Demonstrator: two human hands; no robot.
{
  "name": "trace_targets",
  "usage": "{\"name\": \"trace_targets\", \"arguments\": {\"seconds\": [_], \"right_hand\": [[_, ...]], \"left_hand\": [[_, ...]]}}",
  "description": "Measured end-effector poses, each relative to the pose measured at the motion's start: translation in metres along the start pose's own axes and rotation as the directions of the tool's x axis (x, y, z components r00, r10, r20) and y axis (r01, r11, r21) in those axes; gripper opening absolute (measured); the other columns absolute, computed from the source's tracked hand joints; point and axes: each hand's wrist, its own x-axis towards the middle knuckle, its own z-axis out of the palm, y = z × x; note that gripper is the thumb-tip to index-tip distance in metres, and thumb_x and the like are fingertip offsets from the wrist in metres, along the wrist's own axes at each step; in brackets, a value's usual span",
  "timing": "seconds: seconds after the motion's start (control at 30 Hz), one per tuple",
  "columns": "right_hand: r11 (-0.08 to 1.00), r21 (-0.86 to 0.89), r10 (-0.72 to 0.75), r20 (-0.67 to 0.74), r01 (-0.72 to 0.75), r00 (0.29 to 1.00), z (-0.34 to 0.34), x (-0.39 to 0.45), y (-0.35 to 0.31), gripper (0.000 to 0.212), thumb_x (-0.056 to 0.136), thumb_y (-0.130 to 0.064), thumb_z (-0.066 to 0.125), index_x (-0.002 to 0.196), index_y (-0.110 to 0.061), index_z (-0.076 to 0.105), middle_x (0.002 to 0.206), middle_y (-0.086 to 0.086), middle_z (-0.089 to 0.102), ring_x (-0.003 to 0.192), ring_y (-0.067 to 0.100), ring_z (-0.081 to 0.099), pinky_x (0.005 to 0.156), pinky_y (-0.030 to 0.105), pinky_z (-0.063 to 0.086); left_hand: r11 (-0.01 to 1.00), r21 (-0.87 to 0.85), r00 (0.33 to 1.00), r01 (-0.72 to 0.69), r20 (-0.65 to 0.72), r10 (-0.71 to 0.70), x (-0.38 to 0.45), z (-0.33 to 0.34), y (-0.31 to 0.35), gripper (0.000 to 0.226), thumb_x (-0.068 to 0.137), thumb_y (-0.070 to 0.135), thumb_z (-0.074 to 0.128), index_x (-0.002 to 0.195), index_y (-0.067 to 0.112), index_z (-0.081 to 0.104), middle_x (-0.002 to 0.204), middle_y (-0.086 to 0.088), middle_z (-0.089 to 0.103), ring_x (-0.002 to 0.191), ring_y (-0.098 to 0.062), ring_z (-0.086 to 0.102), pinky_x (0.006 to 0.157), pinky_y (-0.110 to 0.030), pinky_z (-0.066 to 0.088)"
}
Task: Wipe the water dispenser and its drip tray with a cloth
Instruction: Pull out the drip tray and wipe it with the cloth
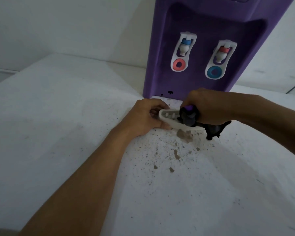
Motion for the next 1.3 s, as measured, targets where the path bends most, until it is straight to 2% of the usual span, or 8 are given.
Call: {"name": "trace_targets", "arguments": {"seconds": [0.13,0.43,0.57,0.8,0.9,1.0,1.17,1.3], "right_hand": [[0.999,0.038,-0.019,-0.011,0.019,1.0,0.007,-0.016,0.007,0.042,0.085,-0.001,0.073,0.082,-0.04,0.057,0.092,-0.01,0.066,0.083,0.01,0.063,0.071,0.019,0.045],[0.994,-0.112,-0.01,-0.002,0.01,1.0,0.009,-0.03,0.019,0.03,0.088,-0.009,0.077,0.102,-0.035,0.068,0.092,-0.012,0.066,0.085,0.008,0.065,0.083,0.025,0.054],[0.999,-0.038,0.027,0.007,-0.027,1.0,0.009,-0.036,0.036,0.043,0.087,-0.007,0.074,0.08,-0.045,0.056,0.089,-0.013,0.066,0.081,0.006,0.064,0.073,0.02,0.048],[0.968,0.249,0.024,-0.18,0.022,0.983,0.017,-0.03,0.041,0.025,0.081,-0.001,0.078,0.096,-0.021,0.076,0.085,-0.012,0.073,0.079,-0.001,0.067,0.065,0.008,0.048],[0.93,0.369,0.084,-0.217,0.002,0.972,0.024,-0.037,0.047,0.025,0.083,0.0,0.078,0.099,-0.019,0.077,0.088,-0.01,0.074,0.085,0.004,0.069,0.072,0.015,0.053],[0.961,0.278,0.064,-0.168,-0.015,0.984,0.021,-0.033,0.044,0.021,0.083,-0.001,0.077,0.096,-0.018,0.077,0.086,-0.006,0.075,0.081,0.009,0.07,0.075,0.03,0.06],[0.971,0.233,0.07,-0.045,-0.058,0.996,0.012,-0.03,0.046,0.015,0.082,-0.038,0.083,0.081,-0.03,0.07,0.072,-0.008,0.073,0.069,0.01,0.069,0.064,0.025,0.058],[0.925,0.378,0.121,-0.178,-0.046,0.977,0.025,-0.026,0.049,0.019,0.083,-0.045,0.082,0.081,-0.031,0.068,0.073,-0.013,0.071,0.071,0.006,0.067,0.061,0.012,0.05]], "left_hand": [[0.999,-0.031,1.0,0.016,0.005,-0.016,0.0,0.002,0.0,0.051,0.064,0.012,0.1,0.11,0.018,0.078,0.1,0.009,0.08,0.093,-0.003,0.074,0.082,-0.016,0.058],[1.0,-0.021,1.0,0.019,0.013,-0.019,0.0,0.001,0.002,0.051,0.064,0.013,0.1,0.109,0.025,0.078,0.102,0.014,0.079,0.097,-0.001,0.073,0.084,-0.014,0.056],[1.0,-0.006,1.0,0.019,0.01,-0.019,0.002,0.001,0.0,0.052,0.064,0.014,0.1,0.11,0.025,0.079,0.102,0.015,0.078,0.096,0.001,0.073,0.083,-0.011,0.055],[0.999,-0.033,1.0,0.02,0.005,-0.02,0.0,0.0,-0.001,0.053,0.062,0.014,0.1,0.109,0.022,0.078,0.102,0.016,0.078,0.095,-0.001,0.074,0.08,-0.011,0.056],[1.0,-0.028,1.0,0.015,0.008,-0.015,0.0,0.0,0.001,0.054,0.061,0.017,0.1,0.11,0.023,0.078,0.103,0.016,0.078,0.096,-0.002,0.074,0.081,-0.013,0.057],[1.0,-0.021,1.0,0.02,0.006,-0.02,0.0,0.0,0.001,0.054,0.061,0.018,0.1,0.11,0.024,0.078,0.103,0.016,0.079,0.096,-0.002,0.074,0.082,-0.014,0.057],[0.999,-0.032,0.999,0.035,0.009,-0.035,0.001,0.0,-0.001,0.055,0.059,0.016,0.1,0.109,0.025,0.079,0.103,0.014,0.079,0.096,-0.003,0.075,0.081,-0.014,0.058],[0.999,-0.029,1.0,0.031,0.007,-0.031,0.001,-0.001,0.001,0.055,0.059,0.018,0.101,0.109,0.024,0.079,0.102,0.015,0.079,0.096,-0.003,0.074,0.081,-0.014,0.057]]}}
